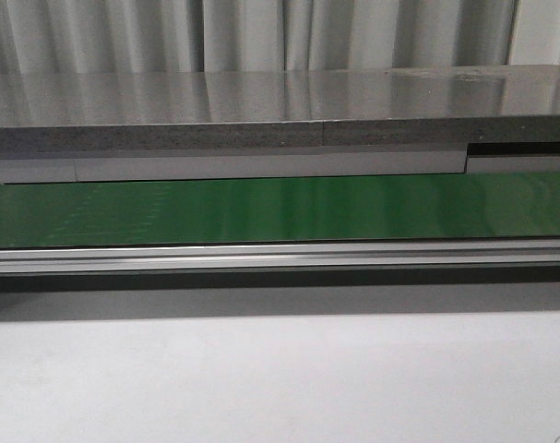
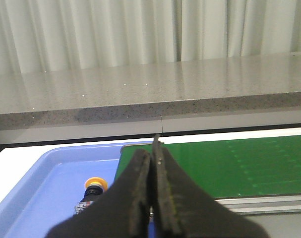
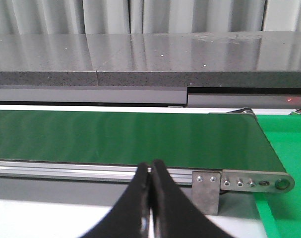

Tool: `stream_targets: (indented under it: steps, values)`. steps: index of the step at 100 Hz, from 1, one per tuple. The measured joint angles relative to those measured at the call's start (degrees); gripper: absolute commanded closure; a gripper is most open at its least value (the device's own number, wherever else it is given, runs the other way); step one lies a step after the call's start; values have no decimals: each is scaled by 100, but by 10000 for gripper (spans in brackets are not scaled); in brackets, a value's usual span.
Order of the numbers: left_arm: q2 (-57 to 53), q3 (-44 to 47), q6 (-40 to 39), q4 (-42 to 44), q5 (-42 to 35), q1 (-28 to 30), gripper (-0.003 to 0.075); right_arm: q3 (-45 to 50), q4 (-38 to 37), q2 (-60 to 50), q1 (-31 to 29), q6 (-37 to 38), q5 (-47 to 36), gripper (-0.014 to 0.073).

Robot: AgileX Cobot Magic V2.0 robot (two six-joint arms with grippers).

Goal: Move button from left to right
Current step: 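Move the left gripper down toward the yellow-capped button in the blue tray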

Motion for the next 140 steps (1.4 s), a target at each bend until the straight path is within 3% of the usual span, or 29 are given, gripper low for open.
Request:
stream_targets:
  steps: [63,88,104,123,140]
  values:
    - [0,0,0,-59,-248,0,740,0,0,0,0,0,0,660]
    - [379,-929,0,-244,581,0,740,0,0,0,0,0,0,660]
    - [1576,-2203,0,-278,1524,0,740,0,0,0,0,0,0,660]
    - [3314,-3903,0,-289,3341,0,740,0,0,0,0,0,0,660]
    - [4559,-4858,0,-298,4024,0,740,0,0,0,0,0,0,660]
